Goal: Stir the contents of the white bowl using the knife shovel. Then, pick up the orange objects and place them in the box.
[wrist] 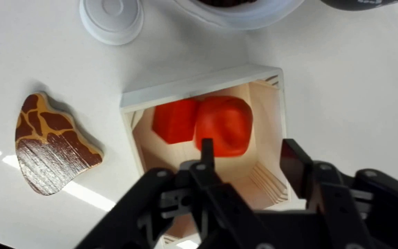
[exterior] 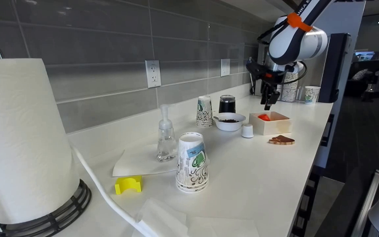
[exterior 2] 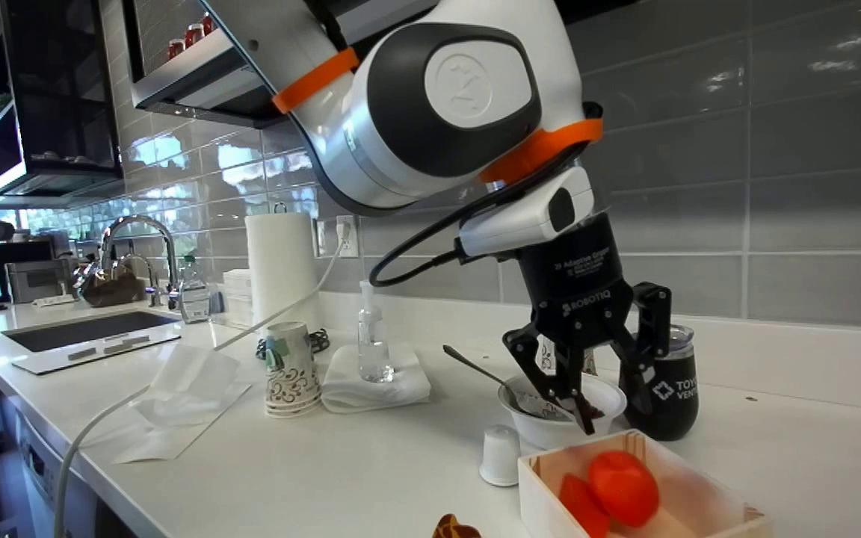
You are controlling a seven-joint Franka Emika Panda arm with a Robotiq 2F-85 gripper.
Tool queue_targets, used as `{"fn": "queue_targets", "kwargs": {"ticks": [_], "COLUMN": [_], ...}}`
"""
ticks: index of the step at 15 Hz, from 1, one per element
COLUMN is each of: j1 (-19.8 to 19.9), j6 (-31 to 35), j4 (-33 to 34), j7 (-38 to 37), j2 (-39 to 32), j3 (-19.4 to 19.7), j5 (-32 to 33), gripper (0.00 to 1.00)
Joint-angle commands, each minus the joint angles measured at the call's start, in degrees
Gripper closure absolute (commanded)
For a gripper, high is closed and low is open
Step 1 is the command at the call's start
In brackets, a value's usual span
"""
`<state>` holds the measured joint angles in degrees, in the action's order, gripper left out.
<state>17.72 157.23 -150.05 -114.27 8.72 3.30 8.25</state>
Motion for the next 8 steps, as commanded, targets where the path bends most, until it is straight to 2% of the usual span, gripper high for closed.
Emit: {"fn": "queue_targets", "kwargs": {"ticks": [1, 3, 8], "j1": [-1.3, -1.4, -1.1], "j6": [-1.0, -1.0, -1.6], "j4": [1.9, 1.9, 2.7], "j7": [2.0, 2.6, 1.9], "j2": [-0.7, -0.3, -0.3], "j3": [1.5, 1.9, 1.4], "j5": [-1.6, -2.0, -0.1], "gripper": [0.15, 0.01, 0.00]}}
